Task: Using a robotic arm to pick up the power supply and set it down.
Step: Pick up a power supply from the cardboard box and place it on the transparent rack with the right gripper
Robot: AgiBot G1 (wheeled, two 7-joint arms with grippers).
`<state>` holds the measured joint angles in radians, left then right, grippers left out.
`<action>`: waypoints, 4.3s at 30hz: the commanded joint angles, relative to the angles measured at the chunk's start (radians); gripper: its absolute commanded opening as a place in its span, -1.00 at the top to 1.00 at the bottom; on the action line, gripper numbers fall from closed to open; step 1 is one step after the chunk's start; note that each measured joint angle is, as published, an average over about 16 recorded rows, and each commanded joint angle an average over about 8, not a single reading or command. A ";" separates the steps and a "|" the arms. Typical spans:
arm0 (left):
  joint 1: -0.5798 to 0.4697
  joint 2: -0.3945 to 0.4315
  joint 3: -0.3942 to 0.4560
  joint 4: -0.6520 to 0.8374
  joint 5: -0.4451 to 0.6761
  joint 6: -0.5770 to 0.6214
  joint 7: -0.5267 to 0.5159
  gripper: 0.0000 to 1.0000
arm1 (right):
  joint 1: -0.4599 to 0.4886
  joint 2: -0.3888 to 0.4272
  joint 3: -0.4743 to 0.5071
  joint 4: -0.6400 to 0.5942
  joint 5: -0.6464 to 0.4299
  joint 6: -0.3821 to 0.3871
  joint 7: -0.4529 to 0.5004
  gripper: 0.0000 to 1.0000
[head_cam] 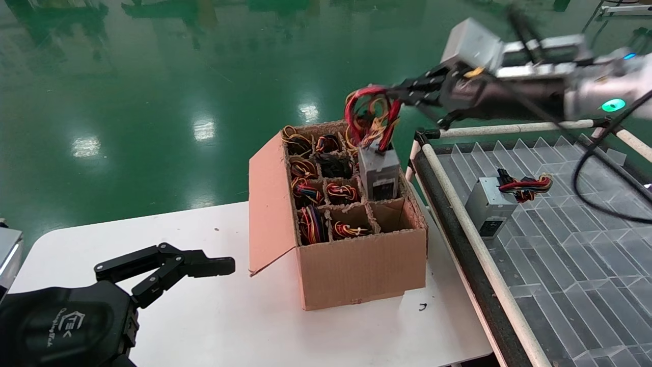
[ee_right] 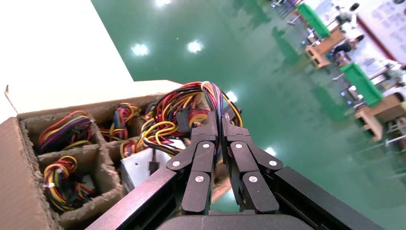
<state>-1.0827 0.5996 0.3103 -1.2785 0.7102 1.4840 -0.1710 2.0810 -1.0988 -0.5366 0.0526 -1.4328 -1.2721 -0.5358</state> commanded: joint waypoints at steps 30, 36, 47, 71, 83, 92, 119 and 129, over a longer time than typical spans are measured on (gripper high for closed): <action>0.000 0.000 0.001 0.000 -0.001 -0.001 0.001 -1.00 | 0.202 0.370 -0.016 0.021 -0.029 -0.256 0.018 1.00; 0.000 -0.001 0.001 0.000 -0.001 -0.001 0.001 -1.00 | 0.205 0.432 -0.025 0.019 -0.043 -0.270 0.022 1.00; 0.000 -0.001 0.002 0.000 -0.001 -0.001 0.001 -1.00 | 0.169 0.499 -0.034 -0.005 -0.055 -0.268 0.013 1.00; -0.001 -0.001 0.003 0.000 -0.002 -0.001 0.001 -1.00 | -0.015 0.459 -0.011 -0.101 -0.023 -0.151 -0.062 1.00; -0.001 -0.001 0.003 0.000 -0.002 -0.001 0.002 -1.00 | -0.089 0.418 0.008 -0.106 0.001 -0.095 -0.064 1.00; -0.001 -0.001 0.004 0.000 -0.002 -0.001 0.002 -1.00 | -0.120 0.403 0.013 -0.093 0.009 -0.071 -0.055 1.00; -0.001 -0.002 0.005 0.000 -0.003 -0.002 0.002 -1.00 | -0.196 0.411 0.020 -0.077 0.018 0.032 -0.049 1.00; -0.001 -0.002 0.005 0.000 -0.003 -0.002 0.002 -1.00 | -0.219 0.411 0.020 -0.076 0.019 0.106 -0.046 0.84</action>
<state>-1.0839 0.5976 0.3151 -1.2785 0.7069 1.4819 -0.1686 1.8630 -0.6894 -0.5161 -0.0231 -1.4124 -1.1664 -0.5810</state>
